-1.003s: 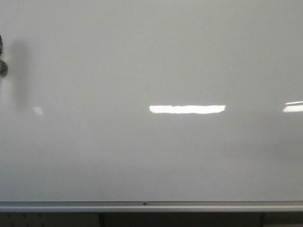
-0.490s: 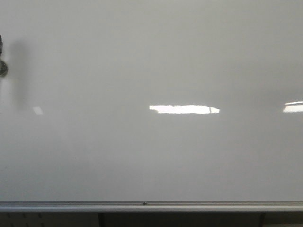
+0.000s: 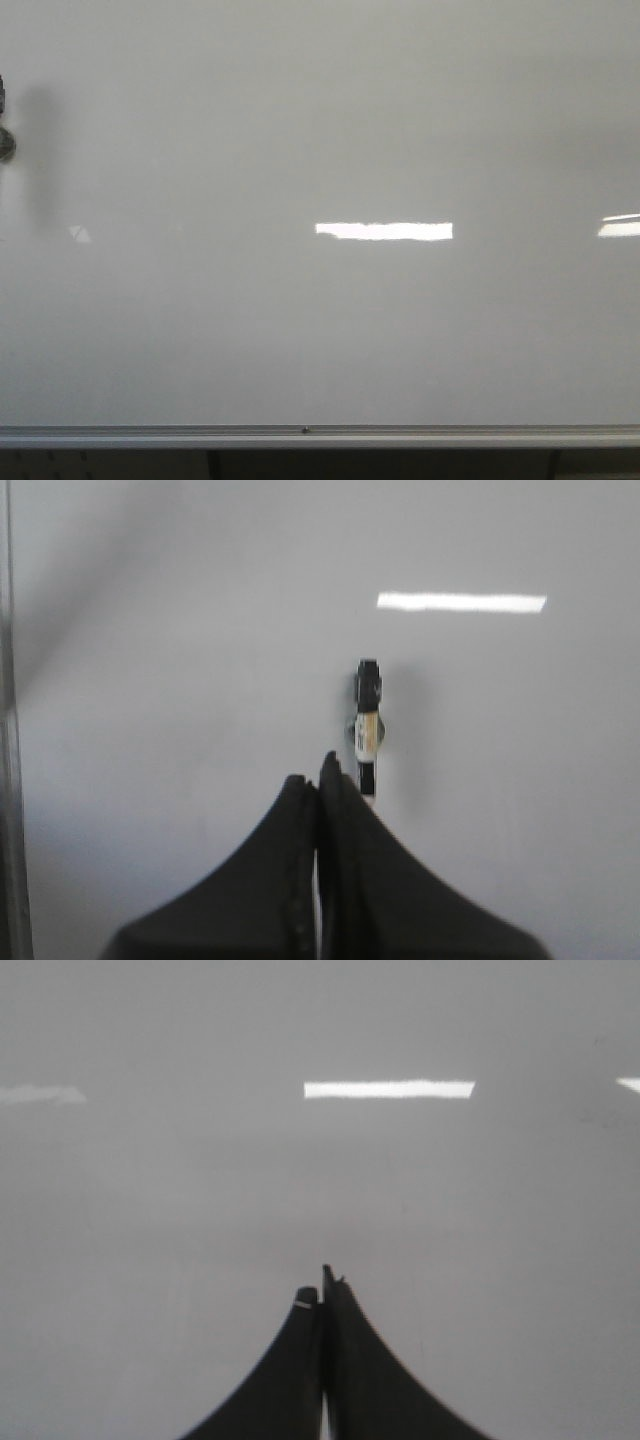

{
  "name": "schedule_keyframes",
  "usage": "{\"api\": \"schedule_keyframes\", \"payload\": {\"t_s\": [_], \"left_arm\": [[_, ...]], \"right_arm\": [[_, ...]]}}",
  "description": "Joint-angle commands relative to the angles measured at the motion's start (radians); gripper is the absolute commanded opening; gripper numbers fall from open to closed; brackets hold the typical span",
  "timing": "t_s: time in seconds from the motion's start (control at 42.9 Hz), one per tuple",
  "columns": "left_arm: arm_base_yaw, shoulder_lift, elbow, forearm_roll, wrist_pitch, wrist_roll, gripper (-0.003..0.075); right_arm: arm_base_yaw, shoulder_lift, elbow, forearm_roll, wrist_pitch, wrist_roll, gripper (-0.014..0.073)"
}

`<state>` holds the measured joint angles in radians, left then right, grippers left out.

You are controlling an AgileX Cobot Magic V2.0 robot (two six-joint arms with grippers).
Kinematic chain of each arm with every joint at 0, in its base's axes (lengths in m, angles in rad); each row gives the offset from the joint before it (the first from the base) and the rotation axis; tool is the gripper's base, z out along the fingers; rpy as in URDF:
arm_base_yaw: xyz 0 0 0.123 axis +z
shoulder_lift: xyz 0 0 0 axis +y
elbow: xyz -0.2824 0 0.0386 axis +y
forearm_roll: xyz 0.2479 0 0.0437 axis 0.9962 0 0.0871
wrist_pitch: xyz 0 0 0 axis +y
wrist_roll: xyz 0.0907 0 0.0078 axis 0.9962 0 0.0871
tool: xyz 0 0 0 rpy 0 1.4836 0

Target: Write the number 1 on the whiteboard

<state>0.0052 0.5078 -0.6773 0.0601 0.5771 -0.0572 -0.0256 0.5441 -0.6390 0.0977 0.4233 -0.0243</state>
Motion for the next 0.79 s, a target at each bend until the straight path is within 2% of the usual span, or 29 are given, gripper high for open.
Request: {"api": "schedule_keyframes", "payload": {"t_s": [0.0,0.327,0.42,0.466,0.56,0.63,0.676,0.77], "left_arm": [[-0.008,0.052,-0.029,-0.026,-0.043,-0.005,-0.002],[-0.008,0.151,-0.029,-0.029,-0.023,0.003,-0.002],[-0.008,0.163,-0.029,-0.029,-0.018,0.002,-0.0016],[-0.008,0.17,-0.029,-0.029,-0.016,0.002,0.0001],[-0.008,0.177,-0.029,-0.029,-0.018,0.005,0.0102],[-0.023,0.184,-0.029,-0.029,-0.018,0.005,0.0215],[-0.044,0.184,-0.029,-0.024,-0.018,0.005,0.0313],[-0.098,0.184,-0.029,0.01,-0.018,0.005,0.0452]], "right_arm": [[-0.005,0.059,-0.023,-0.006,-0.056,-0.004,-0.0095],[-0.005,0.201,-0.023,-0.016,0.003,-0.004,-0.0077],[-0.005,0.231,-0.023,-0.016,0.02,-0.004,0.0035],[-0.005,0.245,-0.023,-0.016,0.026,-0.004,0.0142],[-0.005,0.255,-0.023,-0.016,0.031,-0.004,0.0348],[-0.005,0.255,-0.023,-0.016,0.034,-0.004,0.0447],[-0.005,0.255,-0.023,-0.016,0.044,-0.004,0.0486],[-0.005,0.255,-0.024,-0.016,0.071,-0.004,0.0492]]}}
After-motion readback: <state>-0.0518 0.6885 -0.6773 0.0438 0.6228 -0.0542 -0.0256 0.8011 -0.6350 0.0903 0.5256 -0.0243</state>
